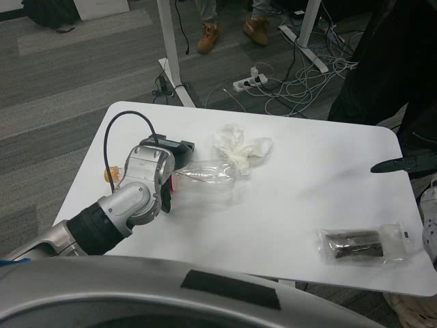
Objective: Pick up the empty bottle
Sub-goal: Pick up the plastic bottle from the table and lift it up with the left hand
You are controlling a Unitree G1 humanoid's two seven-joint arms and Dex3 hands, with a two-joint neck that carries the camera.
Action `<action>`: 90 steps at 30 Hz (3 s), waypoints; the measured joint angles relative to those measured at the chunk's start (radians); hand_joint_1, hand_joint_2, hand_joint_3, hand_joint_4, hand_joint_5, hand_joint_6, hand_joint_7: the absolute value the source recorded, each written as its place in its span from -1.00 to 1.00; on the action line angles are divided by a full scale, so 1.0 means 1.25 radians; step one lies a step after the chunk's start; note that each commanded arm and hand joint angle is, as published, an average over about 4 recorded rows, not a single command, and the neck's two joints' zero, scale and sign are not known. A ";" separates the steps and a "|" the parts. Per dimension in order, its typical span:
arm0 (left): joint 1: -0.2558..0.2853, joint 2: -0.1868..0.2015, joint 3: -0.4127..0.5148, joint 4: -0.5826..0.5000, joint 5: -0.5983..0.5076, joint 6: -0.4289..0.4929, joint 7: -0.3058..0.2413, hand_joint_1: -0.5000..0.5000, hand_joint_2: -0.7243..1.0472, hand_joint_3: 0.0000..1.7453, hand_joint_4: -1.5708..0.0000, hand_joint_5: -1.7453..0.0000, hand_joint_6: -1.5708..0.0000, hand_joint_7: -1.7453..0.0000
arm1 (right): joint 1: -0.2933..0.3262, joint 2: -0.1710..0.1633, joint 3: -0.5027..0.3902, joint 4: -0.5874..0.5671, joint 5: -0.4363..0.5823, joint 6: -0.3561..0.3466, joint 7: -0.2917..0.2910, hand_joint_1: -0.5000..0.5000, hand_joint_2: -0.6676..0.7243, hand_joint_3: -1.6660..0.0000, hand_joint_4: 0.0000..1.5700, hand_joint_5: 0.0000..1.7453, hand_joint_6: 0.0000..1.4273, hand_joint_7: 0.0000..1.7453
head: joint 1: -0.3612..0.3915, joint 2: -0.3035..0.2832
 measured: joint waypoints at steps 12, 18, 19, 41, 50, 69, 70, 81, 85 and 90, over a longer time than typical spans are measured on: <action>0.026 -0.060 0.079 0.020 0.021 -0.047 0.026 -1.00 1.00 -0.35 0.19 -0.85 1.00 -0.18 | 0.000 0.001 0.000 -0.002 0.003 0.000 0.000 -1.00 0.73 1.00 -0.93 -1.00 -1.00 -1.00 | -0.005 0.010; 0.025 -0.091 0.122 0.040 -0.016 -0.053 0.039 -1.00 0.90 -0.15 -0.38 -1.00 0.90 -0.28 | 0.000 0.003 0.000 -0.003 0.009 0.000 0.000 -1.00 0.68 1.00 -0.93 -1.00 -1.00 -1.00 | -0.009 0.015; 0.025 -0.094 0.128 0.044 -0.023 -0.055 0.041 -1.00 0.88 -0.10 -0.43 -1.00 0.88 -0.28 | 0.000 0.004 0.000 -0.003 0.009 0.000 0.000 -0.98 0.70 1.00 -0.93 -1.00 -1.00 -1.00 | -0.009 0.016; -0.012 -0.098 0.208 0.077 -0.230 -0.078 0.059 -1.00 0.30 0.88 -0.81 -1.00 0.53 -0.50 | 0.001 0.007 -0.001 -0.033 0.012 0.000 0.000 -0.92 0.73 1.00 -0.93 -1.00 -1.00 -1.00 | -0.007 0.034; -0.001 -0.131 0.272 0.034 -0.290 -0.102 0.060 -1.00 0.30 0.82 -0.81 -1.00 0.52 -0.44 | 0.018 0.011 -0.005 -0.039 0.012 0.000 0.000 -0.92 0.73 1.00 -0.93 -1.00 -1.00 -1.00 | -0.009 0.035; 0.019 -0.165 0.375 -0.065 -0.414 -0.137 0.118 -1.00 0.30 0.90 -0.83 -0.88 0.37 -0.30 | 0.028 0.012 -0.006 -0.054 0.012 0.000 0.000 -0.92 0.73 1.00 -0.93 -1.00 -1.00 -1.00 | -0.008 0.054; 0.020 -0.167 0.389 -0.067 -0.440 -0.143 0.130 -1.00 0.30 0.90 -0.83 -0.88 0.37 -0.28 | 0.028 0.012 -0.006 -0.054 0.012 0.000 0.000 -0.92 0.73 1.00 -0.93 -1.00 -1.00 -1.00 | -0.008 0.056; 0.008 -0.203 0.524 0.029 -0.924 -0.438 0.299 -1.00 0.20 0.90 -0.89 -1.00 0.23 -0.34 | 0.029 0.013 -0.007 -0.055 0.012 0.000 0.000 -0.92 0.73 1.00 -0.96 -1.00 -1.00 -1.00 | -0.008 0.071; -0.036 -0.230 0.517 0.209 -1.158 -0.639 0.359 -1.00 0.20 0.90 -0.90 -1.00 0.13 -0.36 | 0.030 0.016 -0.007 -0.054 0.012 0.000 0.000 -0.92 0.73 1.00 -0.96 -1.00 -1.00 -1.00 | -0.008 0.083; -0.101 -0.254 0.472 0.381 -1.326 -0.792 0.399 -1.00 0.20 0.90 -0.90 -1.00 0.01 -0.36 | 0.026 0.024 -0.007 -0.057 0.013 0.000 0.001 -0.92 0.73 1.00 -0.94 -1.00 -1.00 -1.00 | -0.014 0.104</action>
